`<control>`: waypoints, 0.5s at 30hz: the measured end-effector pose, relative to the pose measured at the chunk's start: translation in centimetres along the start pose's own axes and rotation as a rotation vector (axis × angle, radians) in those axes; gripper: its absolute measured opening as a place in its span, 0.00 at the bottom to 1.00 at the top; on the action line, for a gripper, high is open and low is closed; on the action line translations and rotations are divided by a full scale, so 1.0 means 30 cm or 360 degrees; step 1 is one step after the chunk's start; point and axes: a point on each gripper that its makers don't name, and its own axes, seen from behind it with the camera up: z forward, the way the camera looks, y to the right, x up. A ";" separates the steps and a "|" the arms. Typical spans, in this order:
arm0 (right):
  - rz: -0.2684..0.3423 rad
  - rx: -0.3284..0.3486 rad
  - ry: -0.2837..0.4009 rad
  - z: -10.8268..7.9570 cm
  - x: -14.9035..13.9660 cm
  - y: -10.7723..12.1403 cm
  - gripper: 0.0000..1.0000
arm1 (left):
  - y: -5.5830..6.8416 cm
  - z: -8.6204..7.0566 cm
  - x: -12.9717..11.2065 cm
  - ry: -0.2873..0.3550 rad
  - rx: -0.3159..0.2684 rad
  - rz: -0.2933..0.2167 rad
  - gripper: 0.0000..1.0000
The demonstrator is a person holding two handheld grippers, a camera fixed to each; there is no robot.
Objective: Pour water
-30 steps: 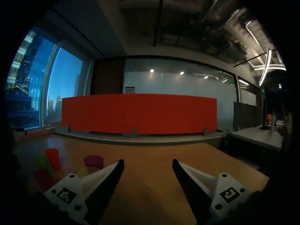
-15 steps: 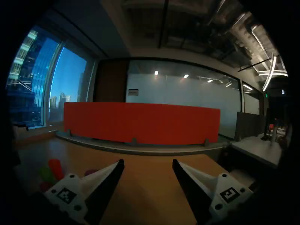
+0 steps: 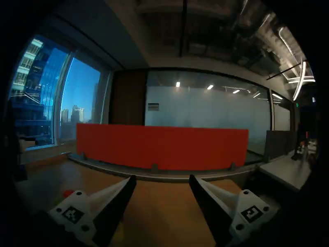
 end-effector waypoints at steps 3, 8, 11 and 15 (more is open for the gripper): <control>0.0008 0.0018 -0.0013 0.005 -0.005 -0.003 0.99 | 0.010 0.002 0.005 -0.0007 -0.0030 -0.0012 0.87; -0.0001 0.0131 -0.0051 0.001 -0.018 -0.047 0.99 | 0.062 0.000 0.015 -0.0025 -0.0162 -0.0045 0.87; -0.0008 0.0218 -0.0068 -0.005 -0.018 -0.082 0.99 | 0.091 -0.008 0.032 -0.0021 -0.0244 -0.0067 0.87; -0.0015 0.0335 -0.0076 -0.016 -0.006 -0.128 0.99 | 0.128 -0.020 0.063 -0.0007 -0.0350 -0.0077 0.87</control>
